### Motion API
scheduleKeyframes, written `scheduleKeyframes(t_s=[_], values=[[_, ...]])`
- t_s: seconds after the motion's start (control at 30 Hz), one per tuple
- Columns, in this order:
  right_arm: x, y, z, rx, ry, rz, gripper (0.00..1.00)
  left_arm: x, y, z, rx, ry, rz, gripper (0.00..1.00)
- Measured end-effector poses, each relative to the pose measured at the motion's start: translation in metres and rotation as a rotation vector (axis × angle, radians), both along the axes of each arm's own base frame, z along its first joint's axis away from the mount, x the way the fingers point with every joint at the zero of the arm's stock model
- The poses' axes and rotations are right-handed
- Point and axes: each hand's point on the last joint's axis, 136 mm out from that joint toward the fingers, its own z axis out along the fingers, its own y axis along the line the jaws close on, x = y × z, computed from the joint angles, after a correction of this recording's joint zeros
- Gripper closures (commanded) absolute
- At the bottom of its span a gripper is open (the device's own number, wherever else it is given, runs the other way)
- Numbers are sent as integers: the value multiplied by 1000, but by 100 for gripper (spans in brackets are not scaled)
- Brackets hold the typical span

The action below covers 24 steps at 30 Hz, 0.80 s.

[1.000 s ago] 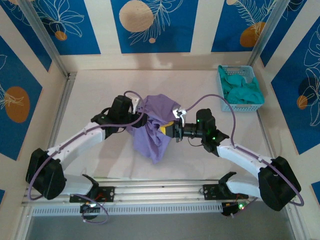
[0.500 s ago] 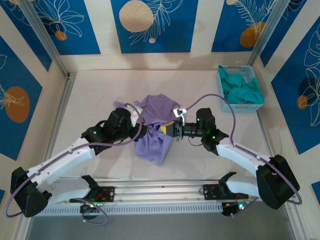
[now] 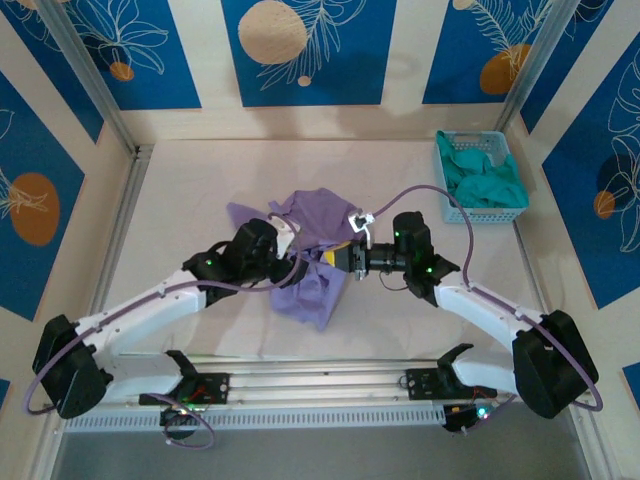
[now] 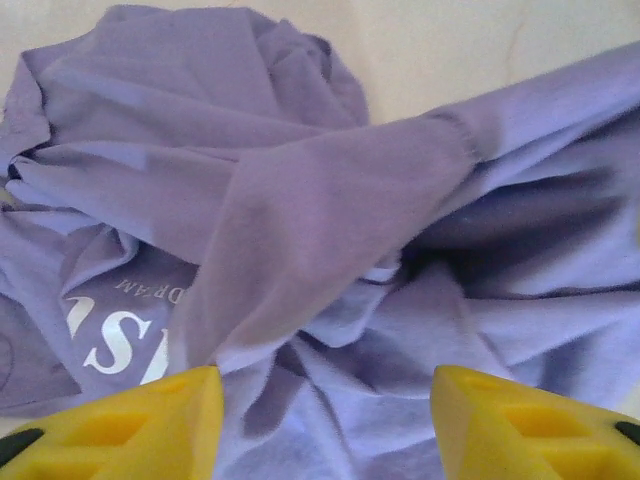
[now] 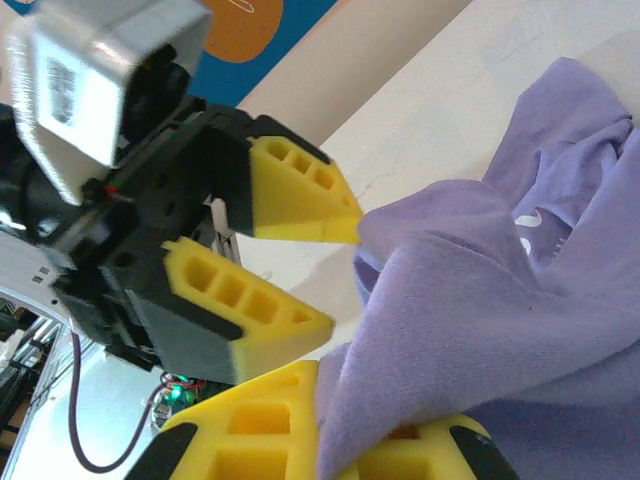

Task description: Fold the inside-out t-shirt

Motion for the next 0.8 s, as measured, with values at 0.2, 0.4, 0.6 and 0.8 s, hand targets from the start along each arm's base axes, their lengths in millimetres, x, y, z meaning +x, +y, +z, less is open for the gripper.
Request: scheduleKeyframes(t_s=[0.2, 0.4, 0.6, 0.8], values=[[-2, -7, 3, -6, -24, 8, 100, 16, 2, -23, 26, 62, 19, 35], [-4, -9, 7, -2, -51, 21, 100, 26, -16, -33, -57, 146, -34, 38], [-3, -12, 7, -4, -61, 21, 100, 30, -41, -30, -185, 197, -115, 78], [0, -25, 11, -37, -95, -40, 100, 32, -49, -10, -299, 203, -157, 100]])
